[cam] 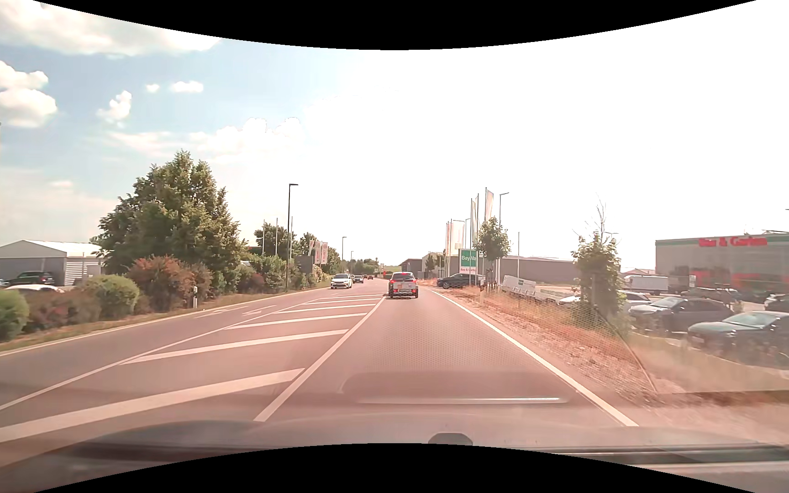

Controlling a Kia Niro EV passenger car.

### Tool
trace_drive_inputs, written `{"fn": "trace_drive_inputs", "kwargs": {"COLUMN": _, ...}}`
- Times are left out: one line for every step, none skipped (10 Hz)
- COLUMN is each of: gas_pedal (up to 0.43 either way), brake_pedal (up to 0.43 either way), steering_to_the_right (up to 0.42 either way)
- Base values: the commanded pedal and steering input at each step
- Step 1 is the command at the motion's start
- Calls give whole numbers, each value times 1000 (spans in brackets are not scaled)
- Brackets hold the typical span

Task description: Follow the waypoints while adhering to traffic rules and regulations

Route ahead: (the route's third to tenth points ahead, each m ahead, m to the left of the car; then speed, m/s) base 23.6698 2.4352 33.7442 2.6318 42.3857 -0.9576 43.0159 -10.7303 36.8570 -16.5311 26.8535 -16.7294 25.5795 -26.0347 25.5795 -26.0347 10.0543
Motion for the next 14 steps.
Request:
{"fn": "trace_drive_inputs", "kwargs": {"gas_pedal": 0, "brake_pedal": 98, "steering_to_the_right": 1}}
{"fn": "trace_drive_inputs", "kwargs": {"gas_pedal": 0, "brake_pedal": 128, "steering_to_the_right": 1}}
{"fn": "trace_drive_inputs", "kwargs": {"gas_pedal": 0, "brake_pedal": 152, "steering_to_the_right": 0}}
{"fn": "trace_drive_inputs", "kwargs": {"gas_pedal": 0, "brake_pedal": 171, "steering_to_the_right": -1}}
{"fn": "trace_drive_inputs", "kwargs": {"gas_pedal": 0, "brake_pedal": 195, "steering_to_the_right": -2}}
{"fn": "trace_drive_inputs", "kwargs": {"gas_pedal": 0, "brake_pedal": 226, "steering_to_the_right": -2}}
{"fn": "trace_drive_inputs", "kwargs": {"gas_pedal": 0, "brake_pedal": 250, "steering_to_the_right": -2}}
{"fn": "trace_drive_inputs", "kwargs": {"gas_pedal": 0, "brake_pedal": 280, "steering_to_the_right": -2}}
{"fn": "trace_drive_inputs", "kwargs": {"gas_pedal": 0, "brake_pedal": 287, "steering_to_the_right": -2}}
{"fn": "trace_drive_inputs", "kwargs": {"gas_pedal": 0, "brake_pedal": 287, "steering_to_the_right": -2}}
{"fn": "trace_drive_inputs", "kwargs": {"gas_pedal": 0, "brake_pedal": 287, "steering_to_the_right": -2}}
{"fn": "trace_drive_inputs", "kwargs": {"gas_pedal": 0, "brake_pedal": 287, "steering_to_the_right": -2}}
{"fn": "trace_drive_inputs", "kwargs": {"gas_pedal": 0, "brake_pedal": 287, "steering_to_the_right": -2}}
{"fn": "trace_drive_inputs", "kwargs": {"gas_pedal": 0, "brake_pedal": 299, "steering_to_the_right": -2}}
